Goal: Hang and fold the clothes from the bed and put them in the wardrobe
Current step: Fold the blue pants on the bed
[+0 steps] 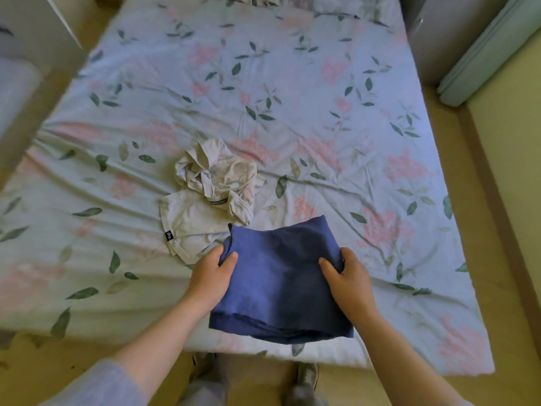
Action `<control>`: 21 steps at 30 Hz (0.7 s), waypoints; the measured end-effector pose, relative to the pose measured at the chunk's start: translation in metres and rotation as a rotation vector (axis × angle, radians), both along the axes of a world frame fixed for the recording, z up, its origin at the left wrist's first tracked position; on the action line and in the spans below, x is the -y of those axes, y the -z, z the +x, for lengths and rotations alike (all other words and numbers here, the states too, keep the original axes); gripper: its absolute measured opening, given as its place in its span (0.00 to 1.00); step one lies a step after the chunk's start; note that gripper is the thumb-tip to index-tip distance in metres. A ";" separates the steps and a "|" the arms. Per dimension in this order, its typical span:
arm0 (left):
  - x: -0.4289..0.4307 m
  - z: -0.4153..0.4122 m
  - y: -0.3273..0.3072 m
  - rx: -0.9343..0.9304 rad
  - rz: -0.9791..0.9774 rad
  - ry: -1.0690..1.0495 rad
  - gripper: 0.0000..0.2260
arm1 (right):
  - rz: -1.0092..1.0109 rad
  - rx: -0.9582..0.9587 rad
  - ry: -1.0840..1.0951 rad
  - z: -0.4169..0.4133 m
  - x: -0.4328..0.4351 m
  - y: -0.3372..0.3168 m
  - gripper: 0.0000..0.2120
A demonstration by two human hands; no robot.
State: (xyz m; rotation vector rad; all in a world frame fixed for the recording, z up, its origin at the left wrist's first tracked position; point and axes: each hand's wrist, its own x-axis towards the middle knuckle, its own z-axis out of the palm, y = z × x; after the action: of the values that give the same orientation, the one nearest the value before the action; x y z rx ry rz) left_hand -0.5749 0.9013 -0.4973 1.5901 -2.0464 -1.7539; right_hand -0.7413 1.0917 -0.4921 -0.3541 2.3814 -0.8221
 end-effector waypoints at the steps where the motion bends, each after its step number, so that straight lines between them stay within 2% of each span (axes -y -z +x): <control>1: 0.005 0.001 -0.019 -0.016 -0.019 -0.013 0.09 | -0.022 -0.015 -0.013 -0.002 0.007 -0.018 0.10; 12: 0.034 0.005 -0.256 -0.259 -0.277 -0.246 0.08 | -0.293 -0.229 -0.300 -0.051 0.069 -0.259 0.08; 21: 0.019 0.072 -0.388 -0.414 -0.455 -0.497 0.08 | -0.434 -0.390 -0.617 -0.018 0.117 -0.415 0.08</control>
State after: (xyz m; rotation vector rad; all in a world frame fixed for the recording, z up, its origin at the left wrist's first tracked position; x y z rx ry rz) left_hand -0.5028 0.8827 -0.1095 1.3057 -1.5365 -1.2057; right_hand -0.7591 0.9744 -0.0766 -1.4518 2.1845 -1.0168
